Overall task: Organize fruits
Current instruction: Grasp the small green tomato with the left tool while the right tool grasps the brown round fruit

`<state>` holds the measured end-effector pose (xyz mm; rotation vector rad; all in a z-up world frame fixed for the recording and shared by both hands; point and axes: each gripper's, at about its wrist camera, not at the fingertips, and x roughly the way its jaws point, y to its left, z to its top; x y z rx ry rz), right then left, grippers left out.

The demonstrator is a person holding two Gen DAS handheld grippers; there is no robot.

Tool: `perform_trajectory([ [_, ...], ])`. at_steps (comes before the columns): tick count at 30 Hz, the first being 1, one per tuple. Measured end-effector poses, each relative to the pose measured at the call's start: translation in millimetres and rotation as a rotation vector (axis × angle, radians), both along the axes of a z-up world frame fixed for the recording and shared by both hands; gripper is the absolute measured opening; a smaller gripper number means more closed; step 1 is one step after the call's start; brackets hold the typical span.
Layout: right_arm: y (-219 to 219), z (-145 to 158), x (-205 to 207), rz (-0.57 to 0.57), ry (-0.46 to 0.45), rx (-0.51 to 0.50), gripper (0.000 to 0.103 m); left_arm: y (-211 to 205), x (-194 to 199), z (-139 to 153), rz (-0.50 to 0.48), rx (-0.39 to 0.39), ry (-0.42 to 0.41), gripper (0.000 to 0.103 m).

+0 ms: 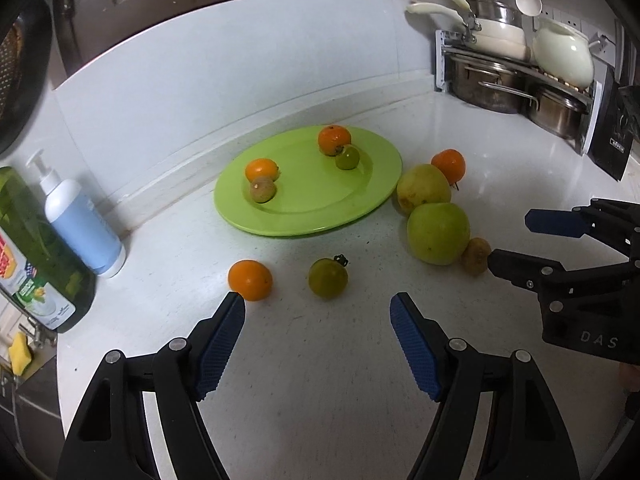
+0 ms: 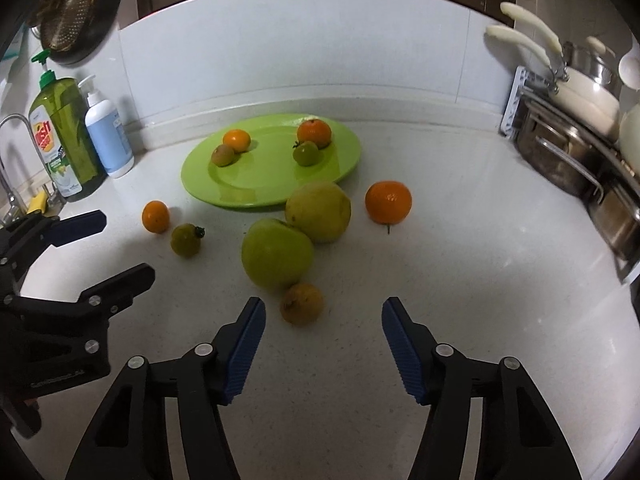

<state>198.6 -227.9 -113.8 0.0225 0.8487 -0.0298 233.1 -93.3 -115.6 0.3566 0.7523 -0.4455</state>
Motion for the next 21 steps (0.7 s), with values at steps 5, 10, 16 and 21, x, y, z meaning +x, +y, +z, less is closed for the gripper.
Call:
perform_trajectory([
  [5, -1, -7, 4, -0.001, 0.019, 0.015, 0.054, -5, 10, -10, -0.013, 0.006, 0.021, 0.065],
  [10, -2, -11, 8, -0.001, 0.028, 0.029, 0.050, -10, 19, -17, -0.019, 0.012, 0.033, 0.058],
  [16, -2, -17, 15, 0.007, 0.044, 0.050, 0.044, -15, 30, -25, -0.013, 0.007, 0.061, 0.047],
  [21, -1, -18, 18, 0.017, 0.044, 0.052, 0.038, -19, 37, -29, -0.015, 0.015, 0.068, 0.040],
])
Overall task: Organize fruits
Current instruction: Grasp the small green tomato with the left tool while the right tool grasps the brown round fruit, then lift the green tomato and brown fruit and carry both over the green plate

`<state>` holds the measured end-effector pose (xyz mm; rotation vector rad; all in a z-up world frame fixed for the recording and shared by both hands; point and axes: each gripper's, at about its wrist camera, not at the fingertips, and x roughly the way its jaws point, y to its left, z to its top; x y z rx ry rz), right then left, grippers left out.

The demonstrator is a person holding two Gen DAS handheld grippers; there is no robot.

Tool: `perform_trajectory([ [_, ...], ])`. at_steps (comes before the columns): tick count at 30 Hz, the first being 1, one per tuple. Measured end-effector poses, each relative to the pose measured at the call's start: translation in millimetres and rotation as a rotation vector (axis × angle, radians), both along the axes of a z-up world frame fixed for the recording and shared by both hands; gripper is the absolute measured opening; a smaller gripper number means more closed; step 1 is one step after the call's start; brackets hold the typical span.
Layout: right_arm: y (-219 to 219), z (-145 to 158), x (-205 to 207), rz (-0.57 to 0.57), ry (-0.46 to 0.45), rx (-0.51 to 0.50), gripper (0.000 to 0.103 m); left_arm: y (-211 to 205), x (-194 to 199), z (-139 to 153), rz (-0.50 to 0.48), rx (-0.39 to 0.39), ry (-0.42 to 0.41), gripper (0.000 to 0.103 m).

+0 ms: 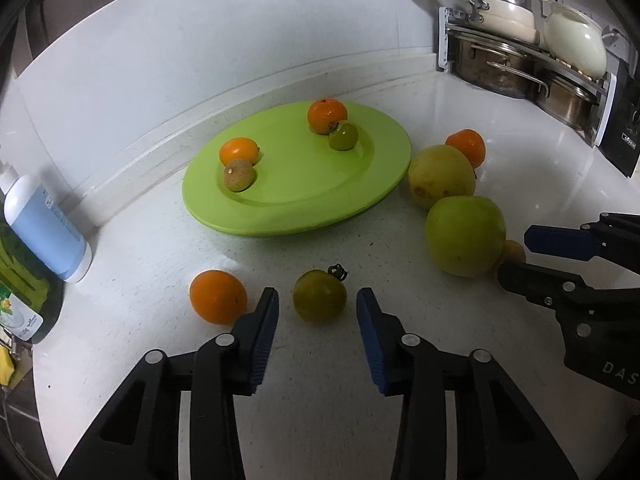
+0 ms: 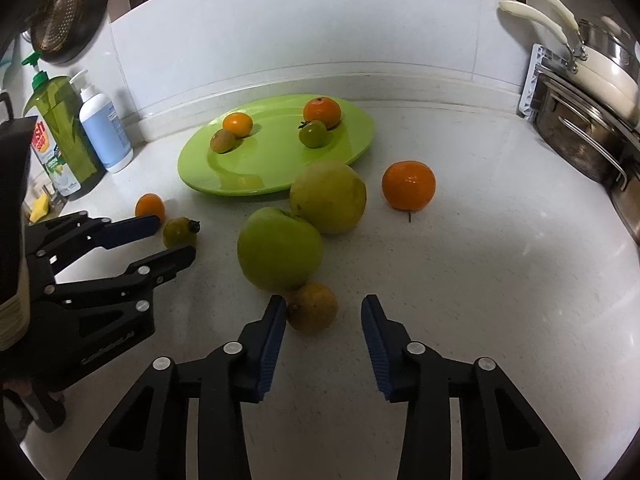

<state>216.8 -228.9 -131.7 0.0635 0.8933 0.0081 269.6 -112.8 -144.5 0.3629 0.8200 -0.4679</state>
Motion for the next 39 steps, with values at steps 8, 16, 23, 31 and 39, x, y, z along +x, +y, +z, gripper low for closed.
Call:
perform_trajectory([
  [8, 2, -2, 2, 0.014, 0.012, 0.002, 0.031, -3, 5, -4, -0.005, 0.004, 0.017, 0.029],
  [16, 1, -6, 2, 0.012, 0.018, 0.015, 0.028, -5, 4, -3, -0.018, -0.009, 0.020, 0.029],
  [23, -1, -2, -1, 0.005, 0.013, 0.023, 0.028, 0, -8, 7, 0.008, -0.014, 0.012, 0.029],
  [31, 1, 11, -8, 0.024, -0.021, 0.015, 0.028, 7, -25, 22, 0.037, -0.043, 0.003, 0.029],
  [39, 1, 30, -18, 0.045, -0.079, 0.014, 0.028, 11, -41, 46, 0.066, -0.086, -0.035, 0.029],
])
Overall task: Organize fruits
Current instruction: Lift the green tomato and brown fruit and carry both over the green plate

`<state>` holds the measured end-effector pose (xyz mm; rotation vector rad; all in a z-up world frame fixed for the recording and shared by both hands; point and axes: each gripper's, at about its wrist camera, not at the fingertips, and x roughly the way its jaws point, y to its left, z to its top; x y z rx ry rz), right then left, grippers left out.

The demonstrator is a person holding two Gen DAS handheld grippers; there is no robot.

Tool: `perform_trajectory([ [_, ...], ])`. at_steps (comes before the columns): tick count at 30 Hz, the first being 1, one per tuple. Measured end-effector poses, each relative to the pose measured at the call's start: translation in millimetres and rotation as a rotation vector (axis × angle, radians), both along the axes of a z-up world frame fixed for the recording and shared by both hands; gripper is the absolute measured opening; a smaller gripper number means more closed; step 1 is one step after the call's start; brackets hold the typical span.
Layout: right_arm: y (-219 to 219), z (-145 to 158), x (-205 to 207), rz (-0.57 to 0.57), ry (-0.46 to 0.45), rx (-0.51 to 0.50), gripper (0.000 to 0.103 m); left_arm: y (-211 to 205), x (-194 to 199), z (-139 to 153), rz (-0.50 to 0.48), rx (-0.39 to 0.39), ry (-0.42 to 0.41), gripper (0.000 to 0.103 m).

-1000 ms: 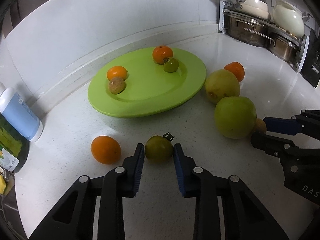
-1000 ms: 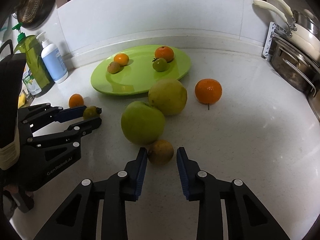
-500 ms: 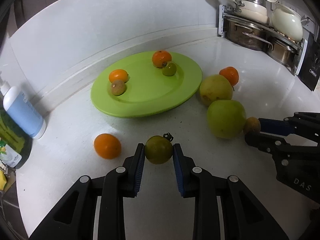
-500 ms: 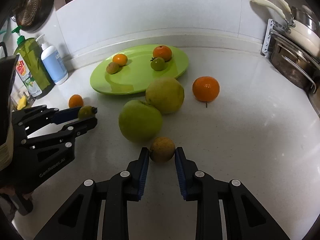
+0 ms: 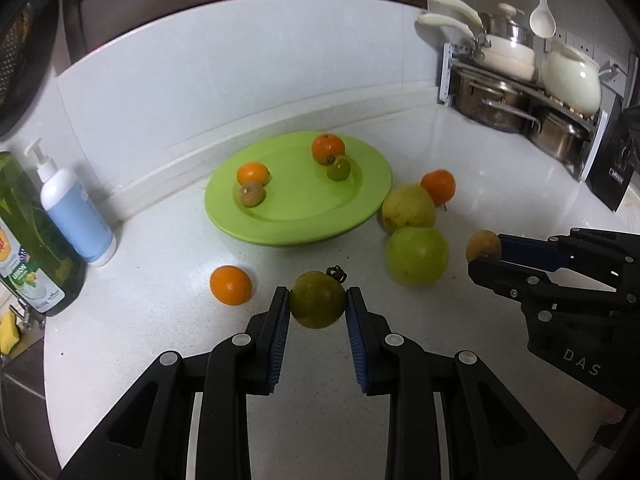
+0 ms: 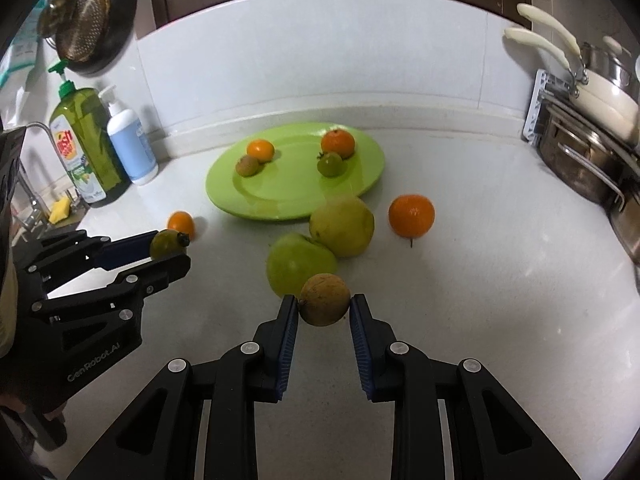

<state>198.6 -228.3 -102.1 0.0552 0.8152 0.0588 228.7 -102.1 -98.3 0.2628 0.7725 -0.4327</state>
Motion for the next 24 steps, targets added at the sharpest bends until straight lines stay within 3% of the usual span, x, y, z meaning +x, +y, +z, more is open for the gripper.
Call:
perform_trajectory([
  [10, -3, 24, -7, 0.031, -0.070, -0.004, 0.028, 3, -16, 28, 0.037, -0.024, -0.061, 0.029],
  [24, -5, 63, 10, 0.103, -0.138, 0.006, 0.028, -2, -8, 64, 0.055, -0.063, -0.127, 0.029],
])
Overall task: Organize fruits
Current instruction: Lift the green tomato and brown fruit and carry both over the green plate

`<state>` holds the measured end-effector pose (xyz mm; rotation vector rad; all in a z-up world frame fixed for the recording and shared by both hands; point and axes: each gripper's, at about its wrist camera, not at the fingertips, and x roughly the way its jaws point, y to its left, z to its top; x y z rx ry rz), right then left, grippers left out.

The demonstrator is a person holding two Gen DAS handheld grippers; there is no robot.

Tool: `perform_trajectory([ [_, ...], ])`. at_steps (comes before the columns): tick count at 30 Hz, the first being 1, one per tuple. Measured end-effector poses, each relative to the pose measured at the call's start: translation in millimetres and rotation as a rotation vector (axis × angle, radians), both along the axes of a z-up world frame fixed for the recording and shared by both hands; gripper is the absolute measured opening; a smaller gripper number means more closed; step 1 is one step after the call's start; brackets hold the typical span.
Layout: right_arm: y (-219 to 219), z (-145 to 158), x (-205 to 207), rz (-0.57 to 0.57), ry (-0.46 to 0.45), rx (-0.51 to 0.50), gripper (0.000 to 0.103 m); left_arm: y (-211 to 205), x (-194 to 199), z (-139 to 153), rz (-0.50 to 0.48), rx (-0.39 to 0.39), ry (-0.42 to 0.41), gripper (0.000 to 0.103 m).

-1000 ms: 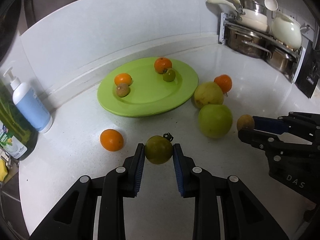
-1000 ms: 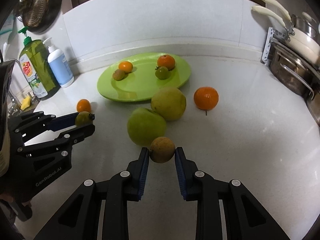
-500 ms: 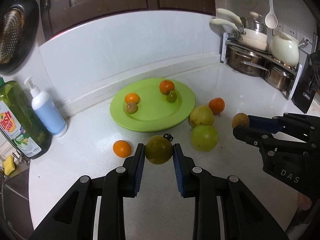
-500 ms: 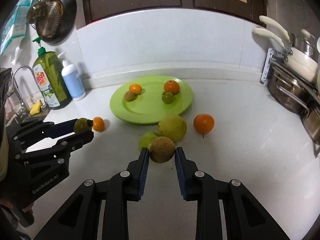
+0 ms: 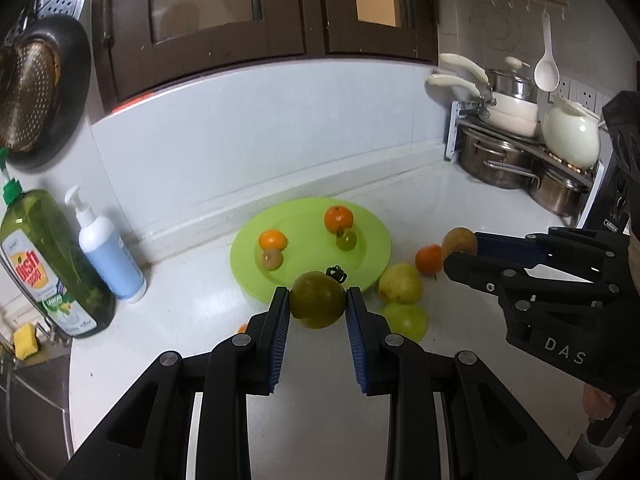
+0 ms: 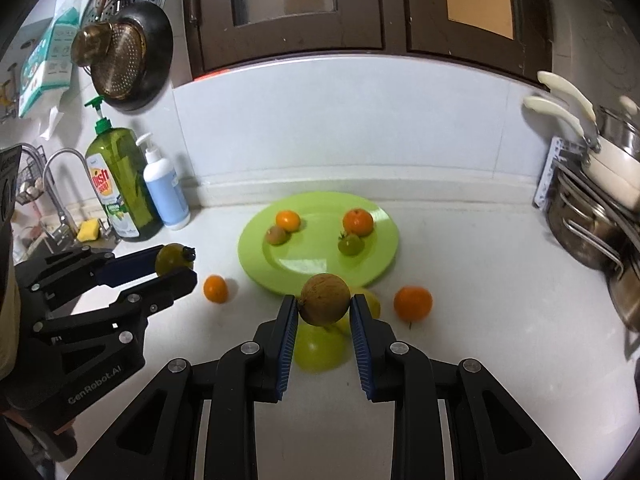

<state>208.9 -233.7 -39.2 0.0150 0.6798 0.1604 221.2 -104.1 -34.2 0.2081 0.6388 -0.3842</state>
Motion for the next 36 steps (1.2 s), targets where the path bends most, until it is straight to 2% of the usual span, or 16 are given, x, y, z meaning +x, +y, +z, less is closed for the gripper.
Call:
perform_trajectory([
  [12, 0, 19, 43, 0.029, -0.022, -0.010, 0.028, -9, 34, 21, -0.007, -0.005, -0.036, 0.029],
  [19, 2, 28, 78, 0.063, -0.013, -0.020, 0.028, -15, 67, 24, -0.005, 0.005, -0.022, 0.029],
  [28, 2, 22, 134, 0.072, 0.066, -0.014, 0.028, -15, 114, 19, 0.027, 0.005, 0.026, 0.029],
  [36, 3, 4, 181, 0.082, 0.136, -0.030, 0.028, -17, 153, 9, 0.046, -0.004, 0.077, 0.029],
])
